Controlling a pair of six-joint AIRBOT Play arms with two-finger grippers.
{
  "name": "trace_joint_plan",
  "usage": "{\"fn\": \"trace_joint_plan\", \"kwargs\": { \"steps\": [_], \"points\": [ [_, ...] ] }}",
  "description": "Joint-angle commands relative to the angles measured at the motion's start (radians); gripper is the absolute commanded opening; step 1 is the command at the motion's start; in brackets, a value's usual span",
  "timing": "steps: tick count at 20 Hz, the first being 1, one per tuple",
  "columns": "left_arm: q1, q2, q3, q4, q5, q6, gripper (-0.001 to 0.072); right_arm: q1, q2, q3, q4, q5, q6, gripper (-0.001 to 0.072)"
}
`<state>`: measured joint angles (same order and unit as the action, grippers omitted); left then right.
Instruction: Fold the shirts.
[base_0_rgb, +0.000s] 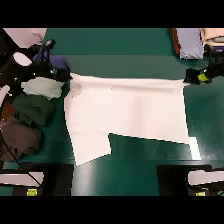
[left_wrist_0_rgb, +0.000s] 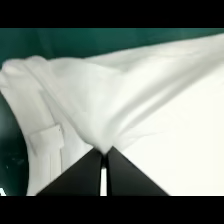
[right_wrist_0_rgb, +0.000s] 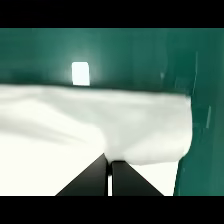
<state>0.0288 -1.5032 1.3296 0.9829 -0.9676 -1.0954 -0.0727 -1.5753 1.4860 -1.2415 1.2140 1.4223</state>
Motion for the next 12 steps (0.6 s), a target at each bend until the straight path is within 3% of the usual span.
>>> {"fn": "trace_joint_plan", "kwargs": {
  "steps": [1, 4, 6, 7, 8, 9, 10, 12],
  "points": [
    [0.001, -0.001, -0.105, 0.043, -0.002, 0.014, 0.0024, 0.002, 0.068, -0.197, -0.006, -0.097, 0.014, 0.0012],
    [0.001, -0.001, -0.146, 0.049, 0.02, 0.012, 0.0024, 0.002, 0.105, -0.307, 0.023, -0.139, 0.017, 0.0013],
    [0.001, 0.0, -0.146, 0.052, 0.034, -0.043, 0.0028, 0.002, 0.127, -0.353, 0.067, -0.167, 0.017, 0.0014],
    [0.001, 0.0, -0.146, 0.057, 0.035, -0.081, 0.0252, 0.002, 0.135, -0.362, 0.09, -0.166, 0.017, 0.0018],
    [0.001, 0.0, -0.146, 0.058, 0.031, -0.107, 0.0517, 0.002, 0.137, -0.363, 0.104, -0.158, 0.017, 0.0098],
    [0.001, 0.0, -0.141, 0.061, 0.01, -0.133, 0.0554, 0.001, 0.137, -0.352, 0.113, -0.132, 0.017, 0.0308],
    [0.002, 0.003, -0.13, 0.073, -0.021, -0.14, 0.0544, -0.006, 0.137, -0.337, 0.117, -0.095, 0.018, 0.0367],
    [0.029, 0.037, -0.109, 0.094, -0.105, -0.156, 0.0544, -0.032, 0.142, -0.294, 0.115, 0.035, 0.011, 0.0367]
  ]
}}
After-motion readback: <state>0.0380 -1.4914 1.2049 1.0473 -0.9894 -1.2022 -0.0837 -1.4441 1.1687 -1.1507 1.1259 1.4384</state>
